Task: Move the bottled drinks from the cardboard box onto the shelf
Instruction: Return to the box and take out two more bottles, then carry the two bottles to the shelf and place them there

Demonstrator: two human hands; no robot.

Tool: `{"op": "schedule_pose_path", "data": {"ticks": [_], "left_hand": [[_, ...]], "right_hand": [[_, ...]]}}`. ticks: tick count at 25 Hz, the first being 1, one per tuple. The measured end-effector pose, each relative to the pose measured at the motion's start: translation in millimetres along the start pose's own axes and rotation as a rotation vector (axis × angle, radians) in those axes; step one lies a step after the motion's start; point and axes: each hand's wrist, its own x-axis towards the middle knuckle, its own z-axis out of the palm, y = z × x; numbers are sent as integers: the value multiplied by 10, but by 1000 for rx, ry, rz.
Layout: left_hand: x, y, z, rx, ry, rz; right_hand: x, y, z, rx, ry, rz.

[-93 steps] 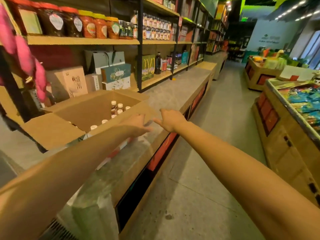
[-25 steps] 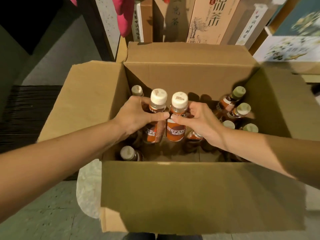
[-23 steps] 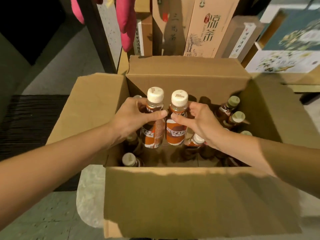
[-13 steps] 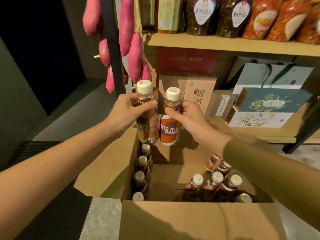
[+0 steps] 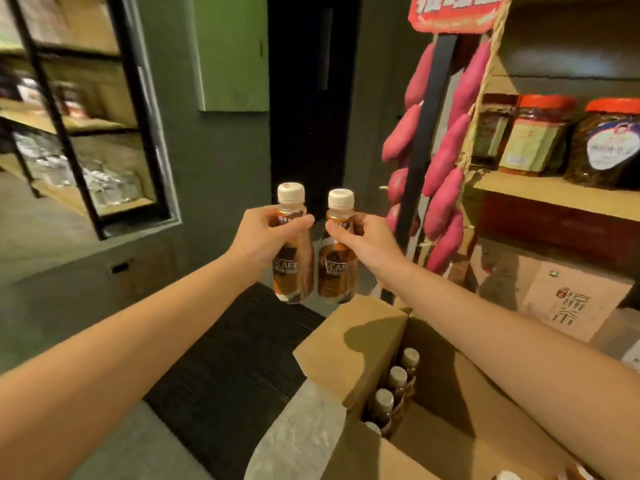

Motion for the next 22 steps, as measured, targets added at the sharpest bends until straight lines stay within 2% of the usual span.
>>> {"op": "schedule_pose_path", "data": {"ticks": [11, 17, 22], "left_hand": [[-793, -491, -2736, 39, 665, -164], [-968, -776, -4486, 78, 880, -162], [-816, -1025, -5867, 114, 969, -187]], "right_hand": [[184, -1081, 2951, 209, -532, -176], [308, -1807, 4863, 197, -694, -310], [522, -2358, 6255, 269, -756, -284]]}}
